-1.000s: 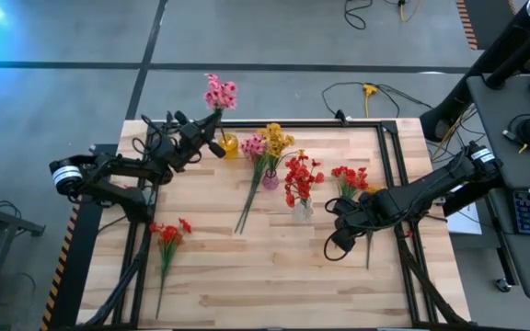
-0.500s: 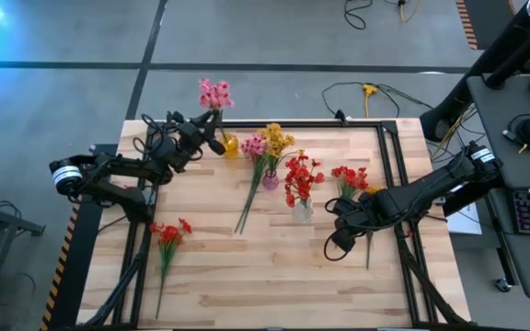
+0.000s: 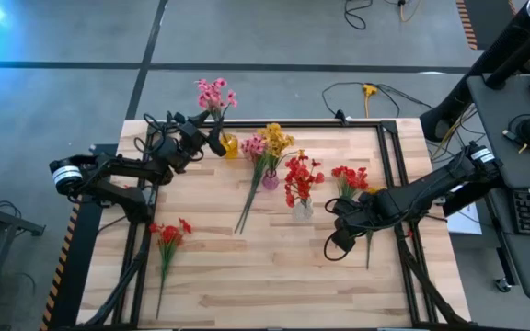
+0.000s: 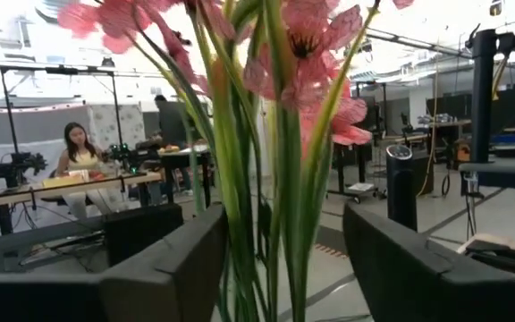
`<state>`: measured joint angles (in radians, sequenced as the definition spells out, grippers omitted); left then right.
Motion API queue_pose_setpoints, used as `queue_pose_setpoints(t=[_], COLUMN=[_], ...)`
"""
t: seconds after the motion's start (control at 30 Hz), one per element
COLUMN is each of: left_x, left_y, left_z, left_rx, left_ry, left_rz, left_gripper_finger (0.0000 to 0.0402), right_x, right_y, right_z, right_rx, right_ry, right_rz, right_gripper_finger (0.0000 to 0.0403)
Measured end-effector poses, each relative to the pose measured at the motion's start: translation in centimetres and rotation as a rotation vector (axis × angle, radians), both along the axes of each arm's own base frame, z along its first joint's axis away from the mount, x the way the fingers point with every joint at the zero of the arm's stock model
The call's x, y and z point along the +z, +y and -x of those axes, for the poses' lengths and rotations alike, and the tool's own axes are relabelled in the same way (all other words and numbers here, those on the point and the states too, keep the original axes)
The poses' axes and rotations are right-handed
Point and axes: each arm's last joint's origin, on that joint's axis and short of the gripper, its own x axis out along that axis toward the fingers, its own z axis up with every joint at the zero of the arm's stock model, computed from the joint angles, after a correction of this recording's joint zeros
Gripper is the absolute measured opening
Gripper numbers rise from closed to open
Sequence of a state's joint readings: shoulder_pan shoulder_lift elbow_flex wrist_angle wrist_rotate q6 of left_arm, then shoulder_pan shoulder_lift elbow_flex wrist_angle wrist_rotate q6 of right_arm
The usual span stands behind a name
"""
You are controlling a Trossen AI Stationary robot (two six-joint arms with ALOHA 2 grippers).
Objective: Sort flowers into vase by color
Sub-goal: Put the left pink flowers into the yellow vase, then put the bottom red flowers into the transparent vase
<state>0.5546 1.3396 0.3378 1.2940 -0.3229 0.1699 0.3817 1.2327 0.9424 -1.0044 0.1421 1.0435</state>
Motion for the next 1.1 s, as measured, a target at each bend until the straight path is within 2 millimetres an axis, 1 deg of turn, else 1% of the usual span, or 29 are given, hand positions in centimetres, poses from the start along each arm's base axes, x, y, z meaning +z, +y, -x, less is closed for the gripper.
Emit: queue_pose_setpoints(t=[0.17, 0.33, 0.4, 0.53, 0.6, 0.73, 0.93, 1.1], left_x=[-0.5, -0.6, -0.6, -0.5, -0.5, -0.4, 0.4, 0.6], left_y=[-0.1, -0.2, -0.3, -0.3, -0.4, -1.0, -2.1, -3.7], left_z=[-0.2, -0.1, 0.0, 0.4, 0.6, 0.6, 0.6, 0.4], left_rx=[-0.009, -0.010, 0.003, 0.085, 0.090, 0.067, 0.023, -0.049], left_ry=[0.052, 0.086, 0.104, 0.135, 0.152, 0.176, 0.163, 0.190], left_rz=[0.032, 0.053, 0.062, 0.103, 0.117, 0.131, 0.119, 0.128], left_gripper_finger=[0.0248, 0.0264, 0.0266, 0.0266, 0.0266, 0.0266, 0.0266, 0.0266], right_x=[0.0, 0.0, 0.0, 0.0, 0.0, 0.0, 0.0, 0.0], right_y=[0.0, 0.0, 0.0, 0.0, 0.0, 0.0, 0.0, 0.0], right_z=[0.0, 0.0, 0.0, 0.0, 0.0, 0.0, 0.0, 0.0], right_rx=[0.000, 0.000, 0.000, 0.000, 0.000, 0.008, 0.006, 0.005], right_ry=[0.000, 0.000, 0.000, 0.000, 0.000, 0.001, -0.005, -0.005], right_rz=[0.000, 0.000, 0.000, 0.000, -0.001, 0.002, 0.016, 0.016], right_gripper_finger=[0.0221, 0.0221, 0.0221, 0.0221, 0.0221, 0.0221, 0.0221, 0.0221])
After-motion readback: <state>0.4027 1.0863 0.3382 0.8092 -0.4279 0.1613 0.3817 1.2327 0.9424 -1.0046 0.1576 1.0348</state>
